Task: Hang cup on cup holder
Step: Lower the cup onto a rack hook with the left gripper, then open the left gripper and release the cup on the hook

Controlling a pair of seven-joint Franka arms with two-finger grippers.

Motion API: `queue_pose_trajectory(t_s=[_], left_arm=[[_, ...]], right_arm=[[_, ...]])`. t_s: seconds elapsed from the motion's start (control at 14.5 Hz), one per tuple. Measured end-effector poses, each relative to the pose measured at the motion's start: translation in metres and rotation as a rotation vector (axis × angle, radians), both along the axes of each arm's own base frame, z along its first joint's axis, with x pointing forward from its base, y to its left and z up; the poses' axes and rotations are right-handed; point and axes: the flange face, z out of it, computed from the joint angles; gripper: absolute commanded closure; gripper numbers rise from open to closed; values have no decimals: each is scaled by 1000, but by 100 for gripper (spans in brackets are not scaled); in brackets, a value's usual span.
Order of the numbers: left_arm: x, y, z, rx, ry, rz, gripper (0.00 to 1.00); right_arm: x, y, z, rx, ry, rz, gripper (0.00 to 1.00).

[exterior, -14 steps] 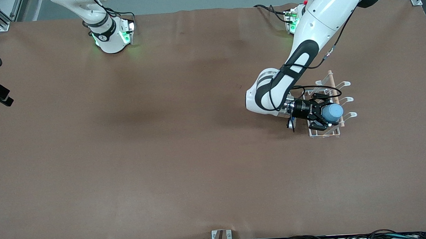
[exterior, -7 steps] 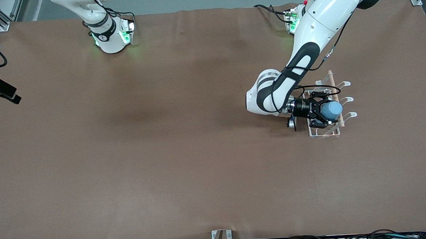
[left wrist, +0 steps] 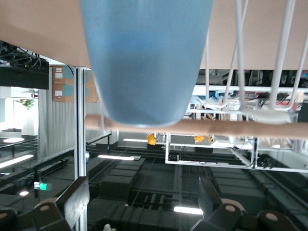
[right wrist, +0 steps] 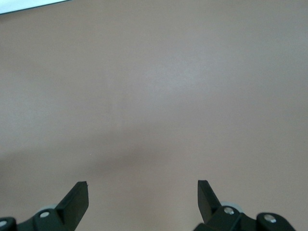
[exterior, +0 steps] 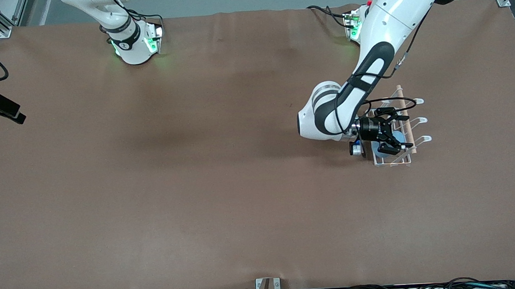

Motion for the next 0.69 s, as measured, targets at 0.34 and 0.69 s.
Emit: queue_pose_trajectory(t_s=[0.34, 0.69], left_arm=[[33, -14, 94, -186, -222, 115, 0], [42, -12, 165, -523, -612, 393, 0]], right_arm=[[-1, -3, -1, 1, 9, -4, 0], [-2, -3, -1, 2, 15, -3, 0]])
